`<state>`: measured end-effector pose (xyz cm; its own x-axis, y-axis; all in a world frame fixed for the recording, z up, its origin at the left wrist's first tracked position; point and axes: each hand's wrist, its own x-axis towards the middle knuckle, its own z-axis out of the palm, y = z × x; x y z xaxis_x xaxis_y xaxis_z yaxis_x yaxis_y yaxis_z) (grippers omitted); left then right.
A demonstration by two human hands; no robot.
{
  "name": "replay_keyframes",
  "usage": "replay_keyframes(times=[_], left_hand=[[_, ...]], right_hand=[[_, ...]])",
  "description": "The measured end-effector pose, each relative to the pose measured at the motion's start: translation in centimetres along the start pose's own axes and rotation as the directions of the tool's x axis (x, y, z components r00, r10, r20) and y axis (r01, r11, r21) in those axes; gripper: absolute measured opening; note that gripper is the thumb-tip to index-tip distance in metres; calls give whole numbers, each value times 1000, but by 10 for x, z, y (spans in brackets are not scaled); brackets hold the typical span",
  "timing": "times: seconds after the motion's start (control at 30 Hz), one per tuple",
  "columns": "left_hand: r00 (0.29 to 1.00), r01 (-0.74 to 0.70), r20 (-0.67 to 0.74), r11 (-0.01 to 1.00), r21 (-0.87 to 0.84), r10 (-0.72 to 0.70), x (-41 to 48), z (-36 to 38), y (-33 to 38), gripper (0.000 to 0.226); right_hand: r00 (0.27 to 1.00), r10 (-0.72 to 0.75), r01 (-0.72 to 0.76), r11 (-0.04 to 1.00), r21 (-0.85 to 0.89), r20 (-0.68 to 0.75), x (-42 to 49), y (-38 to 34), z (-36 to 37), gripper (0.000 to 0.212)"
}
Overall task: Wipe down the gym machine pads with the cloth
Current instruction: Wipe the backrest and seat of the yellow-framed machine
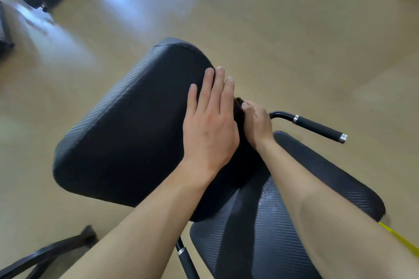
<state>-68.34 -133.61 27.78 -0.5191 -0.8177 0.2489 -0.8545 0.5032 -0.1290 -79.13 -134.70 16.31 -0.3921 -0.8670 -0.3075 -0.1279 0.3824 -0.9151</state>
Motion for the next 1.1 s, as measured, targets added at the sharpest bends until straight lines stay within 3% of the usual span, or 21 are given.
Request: replay_keyframes(times=[0.1, 0.2, 0.4, 0.53, 0.73, 0.9, 1.0, 1.1], left_hand=[[998, -52, 36, 998, 41, 50, -9, 13, 2, 70], [1000, -29, 13, 999, 18, 28, -10, 14, 2, 70], [987, 41, -145, 982, -187, -69, 2, 2, 7, 69], [991, 23, -124, 966, -259, -57, -3, 3, 12, 70], [996, 31, -71, 939, -342, -59, -30, 23, 31, 63], [998, 59, 48, 918, -391, -44, -66, 51, 44, 59], [994, 91, 100, 907, -412, -54, -91, 58, 44, 58], [991, 115, 114, 900, -421, -74, -105, 47, 35, 58]], right_hand=[[990, 140, -139, 988, 61, -14, -11, 39, -3, 37], [979, 204, -199, 972, 123, -28, -5, 31, 1, 35], [994, -112, 106, 974, 200, 19, 7, -77, 5, 35], [971, -238, 236, 956, 175, -11, 1, -66, 8, 28], [1000, 7, -3, 989, 146, -26, -7, 35, 2, 36], [964, 263, -259, 960, 104, -28, -22, 107, -8, 36], [934, 352, -337, 922, 188, -51, -28, 110, -3, 36], [937, 343, -315, 914, 255, -71, -28, 82, 2, 36]])
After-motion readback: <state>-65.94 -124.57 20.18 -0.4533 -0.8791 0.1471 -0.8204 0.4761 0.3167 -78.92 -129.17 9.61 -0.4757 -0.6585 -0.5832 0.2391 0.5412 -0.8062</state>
